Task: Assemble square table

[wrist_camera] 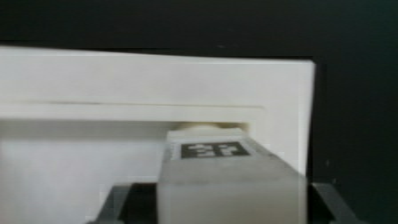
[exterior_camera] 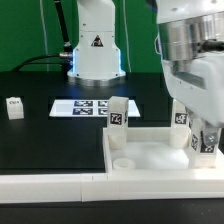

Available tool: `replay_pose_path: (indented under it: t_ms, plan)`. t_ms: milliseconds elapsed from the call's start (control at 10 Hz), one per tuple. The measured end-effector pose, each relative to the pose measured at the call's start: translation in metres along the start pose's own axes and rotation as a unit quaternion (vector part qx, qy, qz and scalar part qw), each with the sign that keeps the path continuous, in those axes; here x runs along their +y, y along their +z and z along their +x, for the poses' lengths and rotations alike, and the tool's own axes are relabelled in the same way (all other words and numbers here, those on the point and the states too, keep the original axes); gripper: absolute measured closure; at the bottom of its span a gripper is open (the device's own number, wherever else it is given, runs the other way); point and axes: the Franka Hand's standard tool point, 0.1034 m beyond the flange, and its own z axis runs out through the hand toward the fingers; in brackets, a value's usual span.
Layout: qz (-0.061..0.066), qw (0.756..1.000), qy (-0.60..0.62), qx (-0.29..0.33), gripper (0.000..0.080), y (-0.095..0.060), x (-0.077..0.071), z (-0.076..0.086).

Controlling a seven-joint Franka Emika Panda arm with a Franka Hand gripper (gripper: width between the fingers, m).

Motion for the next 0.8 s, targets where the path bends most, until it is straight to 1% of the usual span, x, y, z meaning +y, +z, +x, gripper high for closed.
replay_pose_path:
  t_ms: [100,300,400,500,600,700,800]
  plan:
    - [-0.002,0.999,0.033,-0.003,0.0503,-0.0002,-0.0004,-0.0005]
    - [-0.003,1.000,0.002,-0.003,0.0503,0.0003,0.0001,-0.0011]
    - [-0.003,0.998,-0.065,-0.002,0.0331,-0.0005,-0.0013,-0.0007]
    - [-0.010,0.989,-0.149,0.002,0.0208,-0.0007,-0.0025,-0.0020]
    - [-0.016,0.973,-0.230,0.006,0.0208,-0.0009,-0.0043,-0.0037]
    - [-0.016,0.960,-0.278,0.006,0.0162,-0.0011,-0.0048,-0.0031]
    - [-0.016,0.951,-0.308,0.006,0.0162,-0.0011,-0.0051,-0.0026]
